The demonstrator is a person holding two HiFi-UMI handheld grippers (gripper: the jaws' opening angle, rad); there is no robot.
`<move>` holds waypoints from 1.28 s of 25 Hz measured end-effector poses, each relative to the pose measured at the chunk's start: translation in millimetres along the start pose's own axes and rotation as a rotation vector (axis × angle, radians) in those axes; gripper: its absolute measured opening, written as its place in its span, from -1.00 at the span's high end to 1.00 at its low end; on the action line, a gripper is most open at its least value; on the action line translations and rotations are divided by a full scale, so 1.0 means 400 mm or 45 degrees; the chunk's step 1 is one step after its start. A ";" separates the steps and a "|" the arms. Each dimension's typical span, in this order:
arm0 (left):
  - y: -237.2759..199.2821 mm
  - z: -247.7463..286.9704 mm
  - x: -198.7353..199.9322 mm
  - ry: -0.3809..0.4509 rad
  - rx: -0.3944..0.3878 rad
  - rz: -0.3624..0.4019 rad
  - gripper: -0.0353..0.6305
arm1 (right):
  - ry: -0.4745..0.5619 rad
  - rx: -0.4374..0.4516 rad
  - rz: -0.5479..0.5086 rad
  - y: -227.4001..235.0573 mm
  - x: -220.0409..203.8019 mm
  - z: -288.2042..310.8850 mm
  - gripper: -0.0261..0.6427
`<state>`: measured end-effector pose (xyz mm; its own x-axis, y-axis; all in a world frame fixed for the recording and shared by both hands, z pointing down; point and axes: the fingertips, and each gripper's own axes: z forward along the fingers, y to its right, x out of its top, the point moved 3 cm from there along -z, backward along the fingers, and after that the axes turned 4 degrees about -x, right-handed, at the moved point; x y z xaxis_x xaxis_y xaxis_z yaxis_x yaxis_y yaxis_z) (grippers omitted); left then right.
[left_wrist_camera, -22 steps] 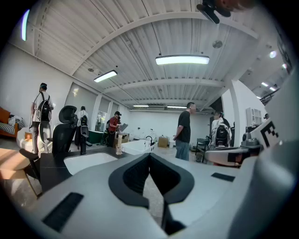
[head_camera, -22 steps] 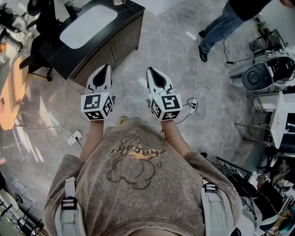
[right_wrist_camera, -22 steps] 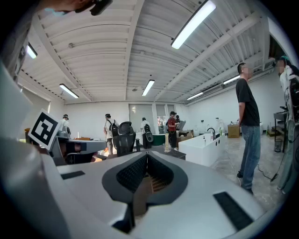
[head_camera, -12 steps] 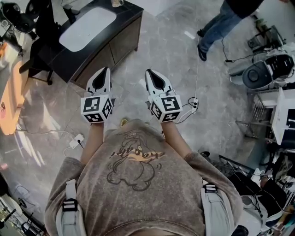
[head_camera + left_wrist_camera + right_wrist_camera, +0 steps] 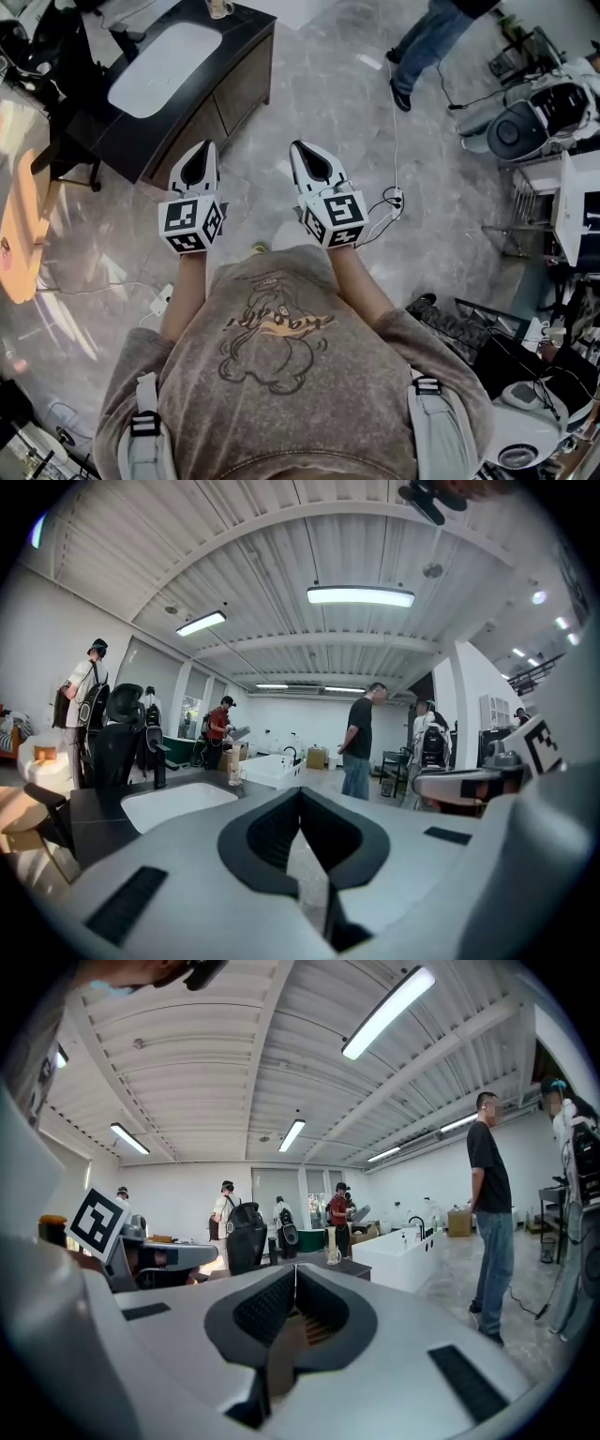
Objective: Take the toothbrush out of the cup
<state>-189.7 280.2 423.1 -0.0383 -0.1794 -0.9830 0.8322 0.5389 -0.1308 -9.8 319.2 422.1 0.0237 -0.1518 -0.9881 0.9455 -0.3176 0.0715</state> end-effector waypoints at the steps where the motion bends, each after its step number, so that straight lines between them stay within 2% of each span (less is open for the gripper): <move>1: -0.005 0.002 0.001 -0.002 -0.007 0.002 0.85 | 0.000 -0.007 0.000 -0.002 -0.001 0.002 0.87; 8: -0.024 0.037 -0.005 -0.008 -0.027 -0.009 0.85 | -0.010 -0.035 0.015 0.019 -0.017 0.026 0.87; 19: -0.086 0.165 0.006 -0.001 -0.016 -0.016 0.85 | 0.001 -0.060 0.026 0.102 -0.014 0.175 0.87; 32: -0.153 0.393 0.061 0.011 -0.002 -0.014 0.85 | 0.000 -0.039 0.016 0.239 0.034 0.396 0.87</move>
<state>-154.4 113.4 427.5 -0.0525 -0.1781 -0.9826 0.8310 0.5379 -0.1419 29.5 138.6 437.1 0.0356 -0.1557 -0.9872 0.9546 -0.2869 0.0797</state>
